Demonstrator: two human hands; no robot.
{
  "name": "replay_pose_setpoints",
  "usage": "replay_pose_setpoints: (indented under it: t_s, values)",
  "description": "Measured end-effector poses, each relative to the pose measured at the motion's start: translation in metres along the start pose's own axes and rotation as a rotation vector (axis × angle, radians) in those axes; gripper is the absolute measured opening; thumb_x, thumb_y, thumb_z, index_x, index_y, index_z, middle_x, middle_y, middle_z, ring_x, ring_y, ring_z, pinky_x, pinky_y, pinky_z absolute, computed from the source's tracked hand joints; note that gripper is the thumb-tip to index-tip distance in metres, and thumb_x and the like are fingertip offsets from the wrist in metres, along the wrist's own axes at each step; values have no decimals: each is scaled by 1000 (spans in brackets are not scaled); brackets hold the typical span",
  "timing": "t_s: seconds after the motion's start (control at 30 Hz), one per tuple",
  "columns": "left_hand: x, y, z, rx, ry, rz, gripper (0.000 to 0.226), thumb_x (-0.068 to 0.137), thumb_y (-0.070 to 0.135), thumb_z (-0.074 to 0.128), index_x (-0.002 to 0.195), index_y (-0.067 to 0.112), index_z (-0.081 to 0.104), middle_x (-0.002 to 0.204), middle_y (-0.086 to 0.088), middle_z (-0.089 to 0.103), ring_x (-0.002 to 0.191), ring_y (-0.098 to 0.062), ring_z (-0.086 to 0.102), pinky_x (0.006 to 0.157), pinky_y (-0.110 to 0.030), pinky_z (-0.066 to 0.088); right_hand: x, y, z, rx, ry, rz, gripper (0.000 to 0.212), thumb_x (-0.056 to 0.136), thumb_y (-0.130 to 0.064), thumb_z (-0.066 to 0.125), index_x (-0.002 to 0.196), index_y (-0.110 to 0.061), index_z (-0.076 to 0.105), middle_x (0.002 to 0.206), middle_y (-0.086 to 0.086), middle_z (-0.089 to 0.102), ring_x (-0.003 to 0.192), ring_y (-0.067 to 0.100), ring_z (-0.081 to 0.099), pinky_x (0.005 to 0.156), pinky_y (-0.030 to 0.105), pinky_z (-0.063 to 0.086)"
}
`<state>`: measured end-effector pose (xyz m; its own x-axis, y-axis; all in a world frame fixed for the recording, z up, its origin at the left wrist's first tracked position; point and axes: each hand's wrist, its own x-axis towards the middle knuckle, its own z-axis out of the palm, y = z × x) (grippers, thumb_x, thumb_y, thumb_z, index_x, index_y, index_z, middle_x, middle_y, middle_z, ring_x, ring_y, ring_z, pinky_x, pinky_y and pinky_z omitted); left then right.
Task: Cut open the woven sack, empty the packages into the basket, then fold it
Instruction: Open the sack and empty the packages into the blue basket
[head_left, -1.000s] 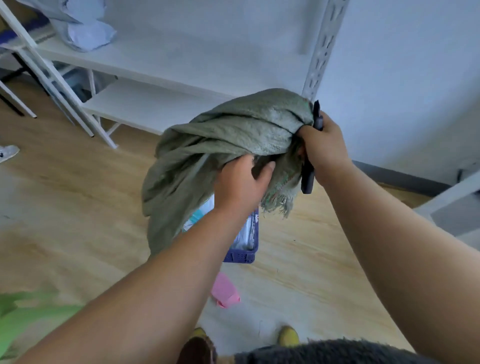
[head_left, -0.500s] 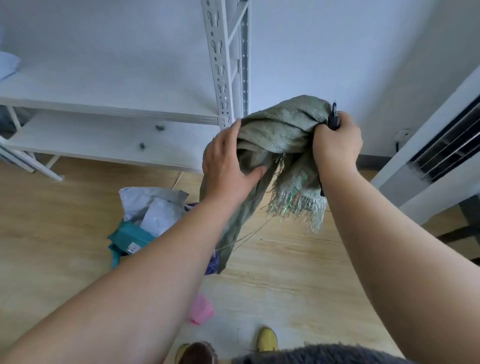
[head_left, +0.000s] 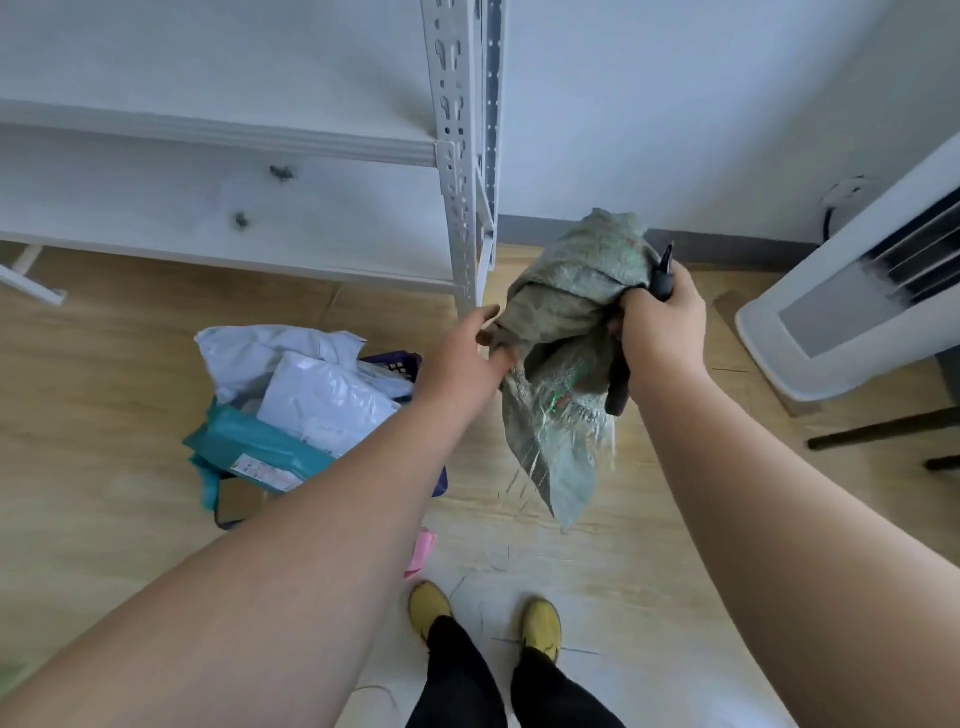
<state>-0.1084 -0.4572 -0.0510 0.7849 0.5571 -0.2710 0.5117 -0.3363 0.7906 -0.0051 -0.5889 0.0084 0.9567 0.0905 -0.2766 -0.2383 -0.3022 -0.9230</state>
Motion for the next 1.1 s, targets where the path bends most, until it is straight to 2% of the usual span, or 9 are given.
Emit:
replay_pose_setpoints:
  t_s: [0.13,0.23,0.33,0.43,0.57,0.67,0.87,0.97,1.1]
  values:
    - [17,-27,10,-42,23,35,42,93,34,57,134,34,50,113,10,63,91,-12,63,85,-39,54,14,27,21,108,36,74,25,81,1,37,81,-19,52,59,-2,48,45,9,43,55,26,39]
    - [28,-52,28,-47,-69,28,45,94,30,56,137,39,46,120,6,61,97,-10,62,89,-35,52,27,56,27,78,64,90,26,83,-1,37,91,-19,55,63,-2,49,47,9,43,57,25,39]
    - [43,-84,58,-40,-92,16,49,94,30,57,139,40,43,124,7,61,104,-9,60,88,-29,49,48,97,32,-9,74,81,25,82,-2,39,88,-21,55,70,1,51,58,14,45,61,27,39]
    - [63,-123,101,-43,-113,-41,50,94,27,56,141,38,42,123,6,61,105,-11,61,92,-36,51,76,145,43,-194,44,23,23,81,-3,44,82,-26,50,74,-6,53,73,19,47,69,30,40]
    - [86,-183,170,9,-176,-148,51,94,25,53,141,40,38,127,3,55,109,-15,59,91,-42,52,109,224,58,-374,20,-33,32,81,1,45,91,-29,53,81,-7,57,81,20,51,69,26,37]
    - [102,-229,219,36,-217,-190,57,91,32,51,144,40,32,134,0,49,116,-20,57,94,-46,51,133,294,73,-445,-2,-14,40,81,3,44,102,-28,57,89,-3,59,81,21,51,68,25,36]
    - [137,-320,279,227,-269,-318,57,98,29,50,149,32,25,145,-3,33,128,-26,43,104,-45,41,176,418,101,-563,-90,92,44,82,3,46,117,-22,57,91,-1,57,85,26,52,70,27,37]
    - [155,-356,294,285,-308,-311,59,98,30,50,150,33,22,148,-1,29,132,-25,38,104,-45,40,197,465,111,-592,-130,99,48,81,-1,53,124,-23,56,109,4,62,102,30,57,79,29,42]
    - [184,-393,310,435,-321,-240,62,97,31,51,151,36,20,151,-2,26,137,-26,28,108,-45,36,228,513,130,-656,-159,42,65,78,-8,61,137,-28,45,136,2,52,117,26,54,86,30,42]
